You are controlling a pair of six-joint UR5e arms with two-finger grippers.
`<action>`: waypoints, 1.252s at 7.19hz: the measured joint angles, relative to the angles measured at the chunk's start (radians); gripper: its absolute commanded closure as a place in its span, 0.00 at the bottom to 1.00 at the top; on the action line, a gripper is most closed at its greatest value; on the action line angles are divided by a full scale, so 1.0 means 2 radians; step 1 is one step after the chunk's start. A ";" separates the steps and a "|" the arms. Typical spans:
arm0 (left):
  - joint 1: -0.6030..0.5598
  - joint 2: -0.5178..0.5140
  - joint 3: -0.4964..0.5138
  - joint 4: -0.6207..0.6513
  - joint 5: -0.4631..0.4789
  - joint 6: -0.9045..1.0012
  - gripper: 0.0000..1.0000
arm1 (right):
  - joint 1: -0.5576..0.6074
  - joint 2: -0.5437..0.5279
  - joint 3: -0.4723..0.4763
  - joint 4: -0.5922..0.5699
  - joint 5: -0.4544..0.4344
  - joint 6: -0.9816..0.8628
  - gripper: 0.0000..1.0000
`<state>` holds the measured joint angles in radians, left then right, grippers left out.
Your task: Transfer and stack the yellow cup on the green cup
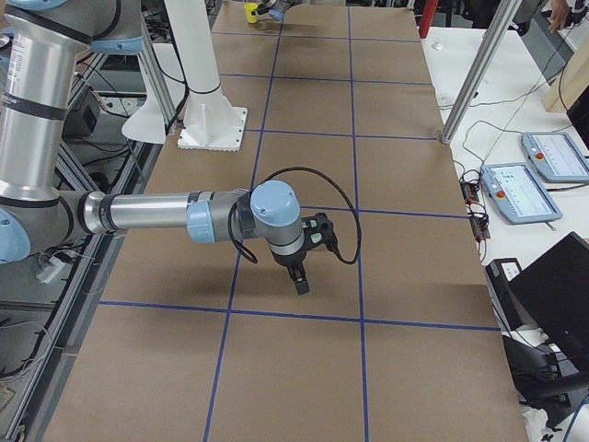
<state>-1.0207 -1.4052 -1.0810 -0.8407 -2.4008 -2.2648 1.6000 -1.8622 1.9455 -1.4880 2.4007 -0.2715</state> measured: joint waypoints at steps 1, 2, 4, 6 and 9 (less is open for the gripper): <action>0.000 0.002 0.000 0.000 -0.002 0.001 0.01 | 0.000 0.000 0.000 0.000 0.001 0.000 0.00; 0.000 0.003 0.000 0.000 -0.003 0.001 0.05 | 0.000 0.000 0.000 0.000 0.004 0.000 0.00; 0.000 0.003 0.001 0.001 -0.004 -0.002 0.05 | 0.000 -0.001 -0.001 -0.001 0.008 0.000 0.00; 0.001 0.003 0.001 0.000 -0.007 -0.008 0.05 | 0.000 -0.001 -0.001 -0.001 0.009 0.000 0.00; 0.002 0.002 0.001 -0.001 -0.020 -0.022 0.04 | 0.000 -0.001 -0.004 -0.001 0.009 0.000 0.00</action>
<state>-1.0158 -1.4008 -1.0797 -0.8427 -2.4400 -2.3082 1.6000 -1.8637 1.9378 -1.4898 2.4191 -0.2715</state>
